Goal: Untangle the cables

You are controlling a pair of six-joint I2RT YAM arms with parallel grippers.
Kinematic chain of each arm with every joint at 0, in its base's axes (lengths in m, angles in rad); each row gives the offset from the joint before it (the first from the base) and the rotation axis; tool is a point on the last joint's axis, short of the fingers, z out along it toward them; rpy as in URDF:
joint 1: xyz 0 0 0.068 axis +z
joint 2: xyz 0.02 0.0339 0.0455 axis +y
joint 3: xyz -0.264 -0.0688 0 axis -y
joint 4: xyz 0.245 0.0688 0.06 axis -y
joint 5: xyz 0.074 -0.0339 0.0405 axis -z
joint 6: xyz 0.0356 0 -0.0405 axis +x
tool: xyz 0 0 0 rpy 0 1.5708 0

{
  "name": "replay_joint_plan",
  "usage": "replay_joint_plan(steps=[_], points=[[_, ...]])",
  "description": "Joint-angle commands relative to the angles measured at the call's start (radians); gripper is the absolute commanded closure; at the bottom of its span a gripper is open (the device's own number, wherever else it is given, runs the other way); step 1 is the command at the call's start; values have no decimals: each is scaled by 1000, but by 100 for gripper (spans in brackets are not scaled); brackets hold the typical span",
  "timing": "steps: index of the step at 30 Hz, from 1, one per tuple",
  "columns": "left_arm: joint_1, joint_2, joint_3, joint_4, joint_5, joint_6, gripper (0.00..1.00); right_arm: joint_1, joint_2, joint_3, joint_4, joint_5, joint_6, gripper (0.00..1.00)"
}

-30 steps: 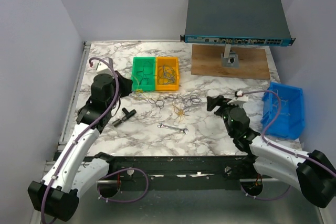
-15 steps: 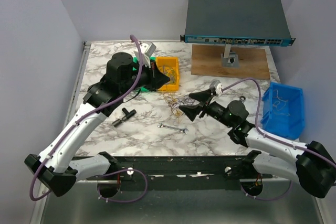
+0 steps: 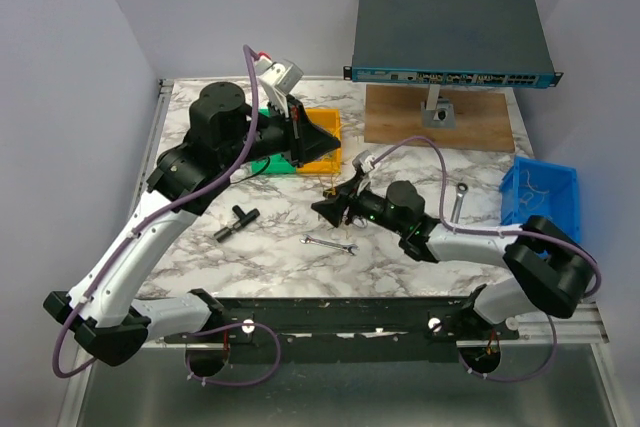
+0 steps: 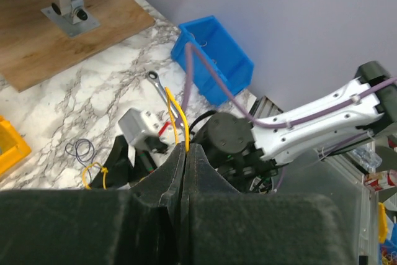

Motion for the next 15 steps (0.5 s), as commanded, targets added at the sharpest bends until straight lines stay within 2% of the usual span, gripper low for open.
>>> replay_joint_plan(steps=[1,4,6,8,11,15], points=[[1,-9,122,-59,-78,-18,100,10,88,-114,206,154,138,50],[17,-22,159,-118,-181,-2,100,10,103,-255,276,347,271,71],[32,-38,149,-133,-226,3,100,10,91,-310,211,486,370,85],[50,-52,127,-131,-239,3,100,9,69,-338,91,590,442,93],[71,-68,95,-133,-272,2,100,9,15,-343,-102,703,521,99],[110,-110,59,-161,-436,-34,100,10,-58,-307,-395,866,642,99]])
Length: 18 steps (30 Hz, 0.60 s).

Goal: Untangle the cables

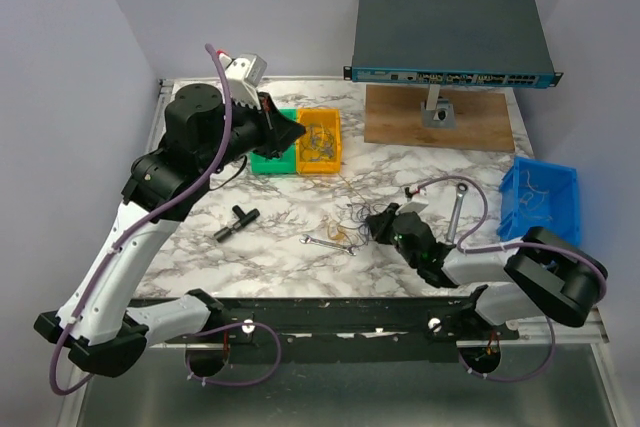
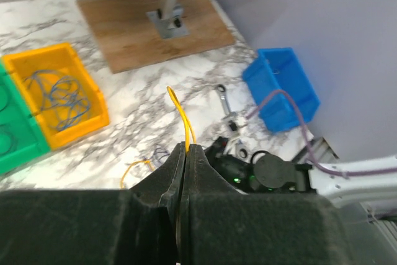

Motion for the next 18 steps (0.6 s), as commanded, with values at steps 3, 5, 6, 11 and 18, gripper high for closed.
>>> replay_joint_plan(steps=[3,5,6,11,18], points=[[97,-127,-75,8,-318,-69,100,-1,-90,35,-460,329,222,99],[137,-174,-109,8,-383,-94,100,-6,-105,50,-541,367,279,86],[158,-197,-128,9,-412,-99,100,-10,-111,55,-575,378,298,81],[224,-289,-193,18,-491,-90,100,-50,-131,56,-614,365,334,79],[250,-303,-194,-5,-497,-68,100,-91,-118,92,-681,350,364,30]])
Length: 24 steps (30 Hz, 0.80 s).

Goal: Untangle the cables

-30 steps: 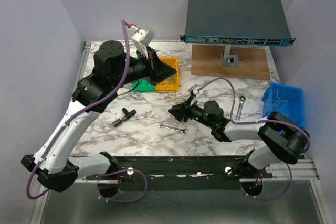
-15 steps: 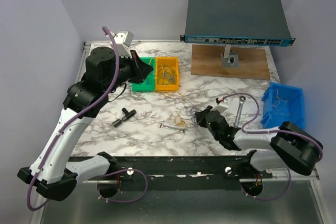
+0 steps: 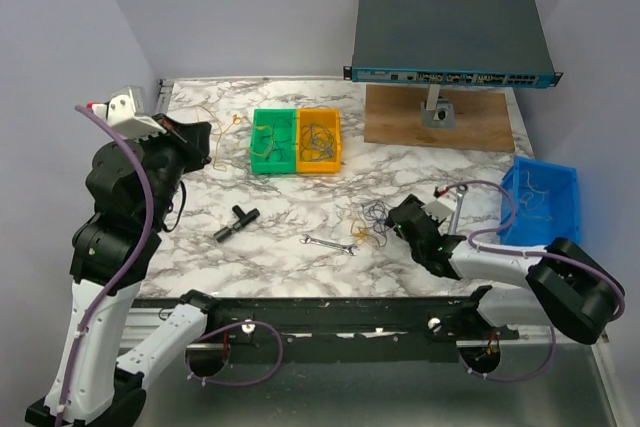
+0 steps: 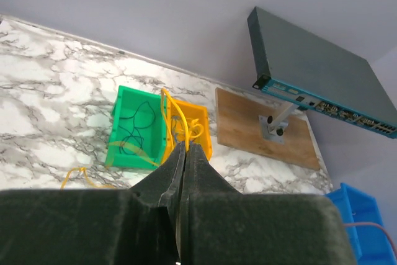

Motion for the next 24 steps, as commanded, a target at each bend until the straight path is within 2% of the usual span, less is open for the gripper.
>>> replay_joint_plan(steps=[1,6,11,14,19,24], points=[[13,12,-2,17,-47,22,100,-21,9,25,-132,33,26,28],[14,53,-17,85,239,85,100,-21,-65,43,-37,-111,-233,19],[12,117,-6,104,464,104,100,-20,-220,78,15,-329,-472,0],[-2,126,-50,169,568,94,100,-20,-276,158,-45,-443,-560,0],[-99,164,-81,211,609,130,100,-20,-343,224,-16,-722,-684,0],[-218,235,-77,232,585,163,100,-19,-302,308,39,-881,-732,0]])
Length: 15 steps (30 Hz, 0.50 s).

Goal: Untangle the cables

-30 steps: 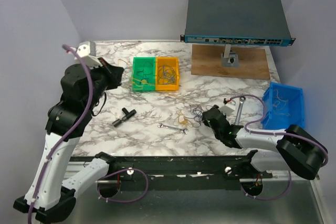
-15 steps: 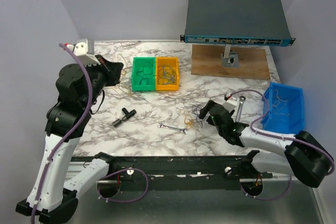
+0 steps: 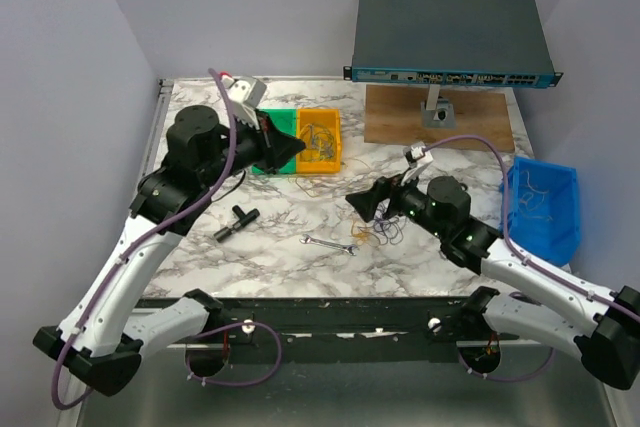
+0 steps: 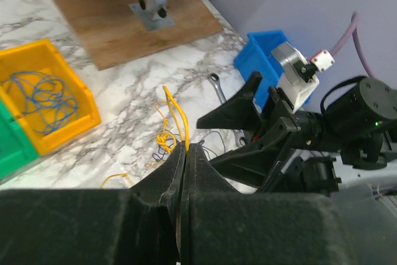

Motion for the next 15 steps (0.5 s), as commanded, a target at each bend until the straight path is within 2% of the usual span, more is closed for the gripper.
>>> replay_joint_plan(steps=[1,4,12,15], points=[[-92,65,1,58,38,48,100,-1,40,82,48,-252,-108,0],[-131,97,10,59,30,48,100,1,58,115,85,-320,-131,0],[-193,161,23,74,12,37,100,2,89,158,153,-314,-136,0],[-217,182,33,79,9,35,100,7,121,167,194,-352,-116,5]])
